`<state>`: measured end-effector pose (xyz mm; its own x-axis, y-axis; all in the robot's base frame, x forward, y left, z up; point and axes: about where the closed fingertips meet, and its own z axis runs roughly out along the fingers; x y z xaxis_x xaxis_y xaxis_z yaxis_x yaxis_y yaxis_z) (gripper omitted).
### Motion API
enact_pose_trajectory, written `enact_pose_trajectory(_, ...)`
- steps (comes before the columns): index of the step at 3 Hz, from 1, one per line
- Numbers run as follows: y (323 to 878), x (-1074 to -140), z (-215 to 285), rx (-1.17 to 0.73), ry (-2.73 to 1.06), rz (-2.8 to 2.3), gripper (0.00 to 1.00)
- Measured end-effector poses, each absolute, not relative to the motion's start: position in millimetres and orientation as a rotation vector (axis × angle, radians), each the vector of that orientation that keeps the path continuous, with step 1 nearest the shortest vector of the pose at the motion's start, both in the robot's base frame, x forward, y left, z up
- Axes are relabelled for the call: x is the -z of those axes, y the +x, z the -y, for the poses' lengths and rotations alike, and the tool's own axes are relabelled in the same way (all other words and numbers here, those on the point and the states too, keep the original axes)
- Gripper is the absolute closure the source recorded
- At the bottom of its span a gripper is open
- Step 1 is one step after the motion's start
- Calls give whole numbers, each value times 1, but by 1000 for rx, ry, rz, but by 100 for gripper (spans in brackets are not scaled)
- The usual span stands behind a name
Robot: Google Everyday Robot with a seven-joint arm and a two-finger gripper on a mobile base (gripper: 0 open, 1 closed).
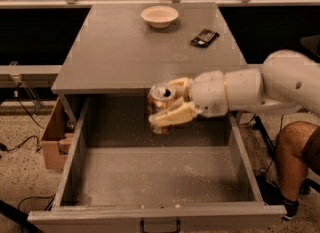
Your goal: Pick orange can from top drawer and place on counter
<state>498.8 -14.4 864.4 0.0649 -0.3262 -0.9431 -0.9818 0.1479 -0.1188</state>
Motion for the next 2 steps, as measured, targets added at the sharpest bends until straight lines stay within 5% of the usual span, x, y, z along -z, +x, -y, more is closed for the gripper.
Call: enact_pose_trajectory(2, 609, -1005, -28, -834, -1139, -1370, 100)
